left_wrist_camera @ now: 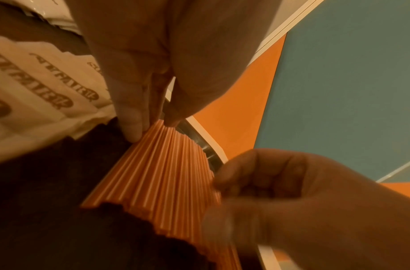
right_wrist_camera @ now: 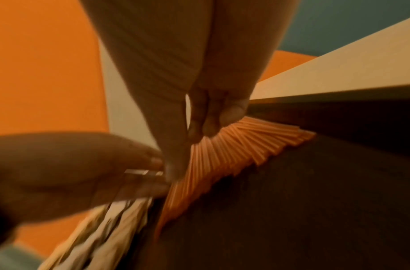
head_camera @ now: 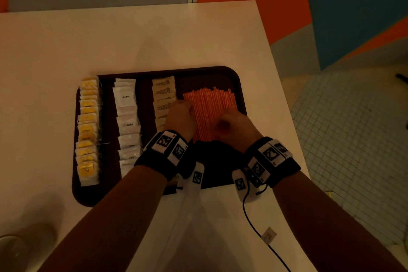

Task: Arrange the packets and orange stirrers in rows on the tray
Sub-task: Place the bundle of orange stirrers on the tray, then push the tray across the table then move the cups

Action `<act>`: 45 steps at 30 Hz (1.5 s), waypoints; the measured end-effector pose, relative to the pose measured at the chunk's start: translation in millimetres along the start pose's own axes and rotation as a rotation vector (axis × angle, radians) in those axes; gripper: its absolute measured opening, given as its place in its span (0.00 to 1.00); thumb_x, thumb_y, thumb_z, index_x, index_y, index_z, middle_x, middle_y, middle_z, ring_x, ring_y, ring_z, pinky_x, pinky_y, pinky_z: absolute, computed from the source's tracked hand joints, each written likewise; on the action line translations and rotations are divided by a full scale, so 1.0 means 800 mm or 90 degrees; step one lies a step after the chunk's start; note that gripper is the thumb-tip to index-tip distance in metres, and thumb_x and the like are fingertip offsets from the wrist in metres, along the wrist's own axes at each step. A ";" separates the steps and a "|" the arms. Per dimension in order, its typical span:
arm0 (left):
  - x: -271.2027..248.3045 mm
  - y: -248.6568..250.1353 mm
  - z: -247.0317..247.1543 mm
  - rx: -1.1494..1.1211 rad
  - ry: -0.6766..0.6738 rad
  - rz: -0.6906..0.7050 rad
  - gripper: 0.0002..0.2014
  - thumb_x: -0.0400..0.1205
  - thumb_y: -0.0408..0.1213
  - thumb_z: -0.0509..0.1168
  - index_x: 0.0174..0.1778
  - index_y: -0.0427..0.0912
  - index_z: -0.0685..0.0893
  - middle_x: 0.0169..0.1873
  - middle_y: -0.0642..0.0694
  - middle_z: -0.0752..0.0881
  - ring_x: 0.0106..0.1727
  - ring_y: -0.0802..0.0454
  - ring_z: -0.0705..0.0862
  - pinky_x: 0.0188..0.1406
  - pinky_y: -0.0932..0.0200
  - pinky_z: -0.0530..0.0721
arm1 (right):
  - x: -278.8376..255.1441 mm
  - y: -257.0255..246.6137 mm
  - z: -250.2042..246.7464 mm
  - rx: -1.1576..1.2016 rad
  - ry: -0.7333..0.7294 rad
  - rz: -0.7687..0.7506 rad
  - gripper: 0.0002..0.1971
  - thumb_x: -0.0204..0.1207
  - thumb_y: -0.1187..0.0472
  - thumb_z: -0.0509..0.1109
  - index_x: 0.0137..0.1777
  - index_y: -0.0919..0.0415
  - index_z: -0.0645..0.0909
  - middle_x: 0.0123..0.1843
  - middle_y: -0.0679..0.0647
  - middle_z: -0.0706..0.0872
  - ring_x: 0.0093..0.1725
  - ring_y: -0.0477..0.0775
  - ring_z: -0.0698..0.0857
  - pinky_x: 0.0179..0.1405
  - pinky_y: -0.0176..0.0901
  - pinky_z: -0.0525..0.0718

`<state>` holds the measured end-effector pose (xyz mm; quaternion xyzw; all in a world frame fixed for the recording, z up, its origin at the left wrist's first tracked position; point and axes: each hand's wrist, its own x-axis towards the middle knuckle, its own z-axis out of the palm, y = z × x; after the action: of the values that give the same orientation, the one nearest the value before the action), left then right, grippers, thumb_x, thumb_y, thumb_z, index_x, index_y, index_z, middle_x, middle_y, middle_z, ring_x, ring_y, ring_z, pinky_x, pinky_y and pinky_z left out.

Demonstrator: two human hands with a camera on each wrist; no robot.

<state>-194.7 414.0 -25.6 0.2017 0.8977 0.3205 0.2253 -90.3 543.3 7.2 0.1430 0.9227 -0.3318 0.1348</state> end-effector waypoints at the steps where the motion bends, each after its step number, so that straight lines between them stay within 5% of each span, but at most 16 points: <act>1: 0.000 0.000 0.002 0.006 0.004 -0.003 0.13 0.81 0.25 0.53 0.43 0.31 0.83 0.52 0.35 0.82 0.50 0.44 0.81 0.44 0.60 0.74 | -0.002 -0.002 0.003 -0.021 -0.047 -0.006 0.12 0.69 0.63 0.74 0.52 0.62 0.82 0.56 0.55 0.78 0.57 0.52 0.76 0.54 0.34 0.70; 8: -0.004 0.004 0.003 0.036 0.010 -0.002 0.14 0.82 0.25 0.52 0.53 0.32 0.82 0.60 0.37 0.79 0.59 0.45 0.78 0.53 0.65 0.68 | -0.004 -0.007 0.020 -0.028 -0.027 -0.036 0.09 0.71 0.71 0.69 0.51 0.66 0.82 0.55 0.61 0.80 0.57 0.59 0.78 0.57 0.48 0.79; 14: -0.005 0.004 0.003 0.037 0.003 0.009 0.15 0.80 0.23 0.51 0.49 0.31 0.83 0.55 0.36 0.81 0.55 0.44 0.79 0.50 0.60 0.74 | -0.006 0.005 0.014 -0.076 -0.048 -0.032 0.10 0.73 0.73 0.64 0.53 0.67 0.82 0.58 0.62 0.77 0.59 0.59 0.76 0.49 0.32 0.66; 20: -0.011 0.008 -0.003 0.025 0.002 0.009 0.16 0.80 0.22 0.50 0.49 0.30 0.83 0.56 0.34 0.81 0.56 0.43 0.79 0.48 0.67 0.68 | -0.009 0.005 0.009 -0.050 -0.039 -0.010 0.09 0.71 0.68 0.70 0.51 0.67 0.81 0.57 0.61 0.77 0.57 0.57 0.76 0.48 0.33 0.67; 25: -0.050 0.018 -0.045 -0.031 -0.041 0.048 0.17 0.83 0.26 0.52 0.66 0.36 0.78 0.65 0.38 0.78 0.66 0.45 0.76 0.63 0.65 0.68 | -0.039 0.012 0.006 0.021 0.037 -0.009 0.06 0.67 0.70 0.72 0.44 0.66 0.82 0.49 0.58 0.81 0.49 0.53 0.78 0.43 0.28 0.69; 29: -0.118 -0.017 -0.094 -0.061 -0.027 -0.005 0.12 0.83 0.35 0.58 0.59 0.44 0.83 0.56 0.48 0.83 0.56 0.53 0.81 0.55 0.62 0.77 | -0.084 0.029 0.019 0.082 0.122 0.041 0.06 0.68 0.73 0.71 0.41 0.63 0.82 0.42 0.49 0.79 0.43 0.45 0.77 0.42 0.18 0.69; 32: -0.177 -0.068 -0.129 -0.040 0.037 -0.103 0.11 0.81 0.32 0.62 0.56 0.42 0.85 0.53 0.44 0.85 0.54 0.47 0.82 0.53 0.54 0.78 | -0.118 0.045 0.037 0.110 0.201 0.090 0.11 0.67 0.73 0.72 0.38 0.56 0.80 0.38 0.45 0.78 0.37 0.38 0.76 0.39 0.18 0.71; 35: -0.226 -0.123 -0.149 0.082 0.090 -0.181 0.11 0.79 0.29 0.65 0.55 0.39 0.86 0.53 0.37 0.84 0.51 0.39 0.82 0.49 0.50 0.78 | -0.148 0.054 0.057 0.090 0.216 0.041 0.08 0.67 0.72 0.75 0.41 0.59 0.83 0.38 0.41 0.76 0.39 0.31 0.76 0.40 0.16 0.71; 40: -0.270 -0.180 -0.134 0.267 0.020 -0.106 0.14 0.67 0.21 0.75 0.47 0.34 0.88 0.47 0.33 0.87 0.48 0.30 0.84 0.52 0.36 0.80 | -0.163 0.046 0.089 0.004 0.181 -0.032 0.12 0.64 0.65 0.71 0.47 0.61 0.87 0.44 0.58 0.84 0.48 0.44 0.73 0.52 0.26 0.69; 45: -0.268 -0.189 -0.124 0.359 -0.008 0.005 0.15 0.63 0.26 0.78 0.44 0.39 0.90 0.41 0.39 0.89 0.42 0.34 0.86 0.40 0.41 0.86 | -0.154 0.034 0.104 -0.035 0.174 -0.061 0.11 0.63 0.66 0.71 0.46 0.63 0.87 0.43 0.59 0.86 0.46 0.47 0.72 0.51 0.26 0.68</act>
<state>-105.1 149.6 1.7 0.2618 0.9492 0.0578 0.1650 45.7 487.8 -28.4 0.1387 0.9470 -0.2897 -0.0040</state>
